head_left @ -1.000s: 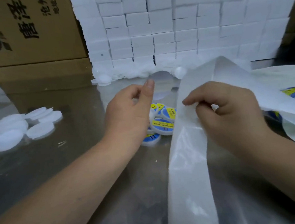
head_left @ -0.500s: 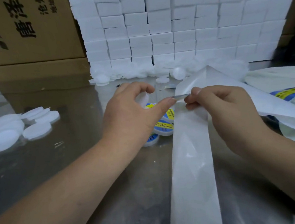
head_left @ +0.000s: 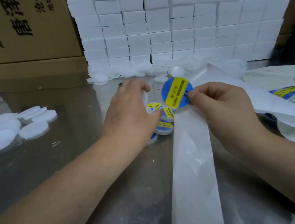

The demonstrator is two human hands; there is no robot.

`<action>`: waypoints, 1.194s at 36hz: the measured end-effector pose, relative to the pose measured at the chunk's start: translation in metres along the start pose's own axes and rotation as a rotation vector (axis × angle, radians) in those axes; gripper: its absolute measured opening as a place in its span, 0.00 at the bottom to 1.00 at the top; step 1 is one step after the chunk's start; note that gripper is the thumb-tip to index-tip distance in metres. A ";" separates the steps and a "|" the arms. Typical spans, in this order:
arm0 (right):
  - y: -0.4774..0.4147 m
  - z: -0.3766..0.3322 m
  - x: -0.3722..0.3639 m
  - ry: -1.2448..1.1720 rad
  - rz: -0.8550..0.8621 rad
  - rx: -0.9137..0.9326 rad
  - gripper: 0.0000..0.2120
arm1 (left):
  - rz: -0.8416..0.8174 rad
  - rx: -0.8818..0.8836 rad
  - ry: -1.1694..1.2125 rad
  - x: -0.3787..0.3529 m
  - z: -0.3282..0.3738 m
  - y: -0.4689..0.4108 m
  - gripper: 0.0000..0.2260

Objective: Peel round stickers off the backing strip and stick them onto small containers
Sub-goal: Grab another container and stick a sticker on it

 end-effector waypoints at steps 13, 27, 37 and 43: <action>0.005 -0.002 -0.007 -0.005 -0.214 0.043 0.12 | -0.175 0.517 1.078 -0.005 0.002 -0.003 0.10; 0.007 -0.002 -0.011 -0.057 -0.356 0.054 0.13 | -0.207 0.541 1.419 -0.008 0.008 0.001 0.11; 0.006 -0.001 -0.012 -0.054 -0.326 0.025 0.11 | -0.131 0.468 1.319 -0.010 0.007 0.000 0.14; 0.006 0.000 -0.012 -0.032 -0.364 0.034 0.13 | -0.125 0.501 1.312 -0.013 0.005 0.000 0.16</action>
Point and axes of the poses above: each hand's wrist, its own y-axis away from the middle knuckle, its own x-axis out of the back of the hand, z = x × y, the point moved 3 cm from there along -y, towards the middle knuckle, and after that the axes turned 6 degrees about y, right-handed, at the moved point
